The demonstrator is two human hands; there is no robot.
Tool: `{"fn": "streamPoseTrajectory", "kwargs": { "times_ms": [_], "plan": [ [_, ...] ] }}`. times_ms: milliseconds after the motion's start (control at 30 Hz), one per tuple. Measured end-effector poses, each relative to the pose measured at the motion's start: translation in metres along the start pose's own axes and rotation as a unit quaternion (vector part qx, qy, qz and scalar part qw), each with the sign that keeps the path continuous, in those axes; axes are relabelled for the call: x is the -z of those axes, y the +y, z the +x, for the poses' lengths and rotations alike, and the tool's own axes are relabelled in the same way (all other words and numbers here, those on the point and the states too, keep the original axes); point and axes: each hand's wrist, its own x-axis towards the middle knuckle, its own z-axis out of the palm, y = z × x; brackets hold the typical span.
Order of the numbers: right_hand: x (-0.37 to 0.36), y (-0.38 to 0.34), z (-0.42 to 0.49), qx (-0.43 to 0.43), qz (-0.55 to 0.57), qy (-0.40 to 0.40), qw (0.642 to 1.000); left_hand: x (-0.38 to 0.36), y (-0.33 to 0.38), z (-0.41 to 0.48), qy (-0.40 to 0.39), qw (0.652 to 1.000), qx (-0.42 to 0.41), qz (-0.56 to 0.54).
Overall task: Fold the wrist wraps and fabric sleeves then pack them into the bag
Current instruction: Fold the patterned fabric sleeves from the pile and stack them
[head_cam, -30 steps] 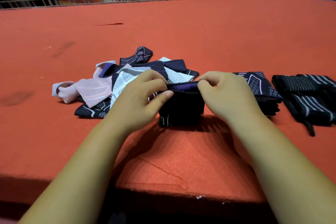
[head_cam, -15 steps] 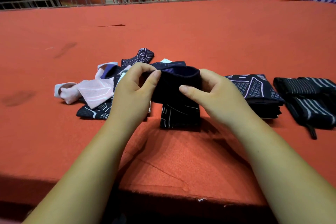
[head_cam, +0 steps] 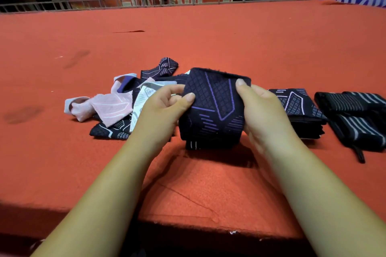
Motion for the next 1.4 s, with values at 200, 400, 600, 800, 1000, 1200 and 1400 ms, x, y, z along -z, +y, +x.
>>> {"fn": "streamPoseTrajectory", "kwargs": {
  "times_ms": [200, 400, 600, 800, 1000, 1200, 1400],
  "plan": [
    [0.009, 0.007, -0.002, 0.024, -0.138, -0.07, 0.988, -0.005, 0.004, 0.001, 0.086, 0.995, 0.039, -0.032],
    [0.009, 0.004, -0.002, 0.121, -0.184, -0.096, 0.971, 0.01, 0.016, -0.002, -0.038, 0.995, 0.0, 0.095],
    [0.005, 0.009, -0.005, 0.158, -0.198, -0.059, 0.966, 0.003, 0.008, -0.003, 0.002, 0.982, -0.043, 0.184],
    [0.008, 0.011, -0.001, 0.163, -0.238, -0.078, 0.954, 0.002, 0.007, -0.003, 0.055, 0.98, -0.076, 0.176],
    [0.01, 0.014, 0.003, 0.191, -0.244, -0.062, 0.949, 0.002, 0.006, -0.001, 0.102, 0.971, -0.106, 0.189],
    [0.012, 0.011, 0.002, 0.206, -0.27, -0.042, 0.94, 0.004, 0.006, 0.0, 0.098, 0.964, -0.117, 0.219],
    [0.011, 0.008, 0.0, 0.225, -0.319, -0.02, 0.921, 0.007, 0.004, 0.002, 0.095, 0.951, -0.138, 0.258]
  ]
}}
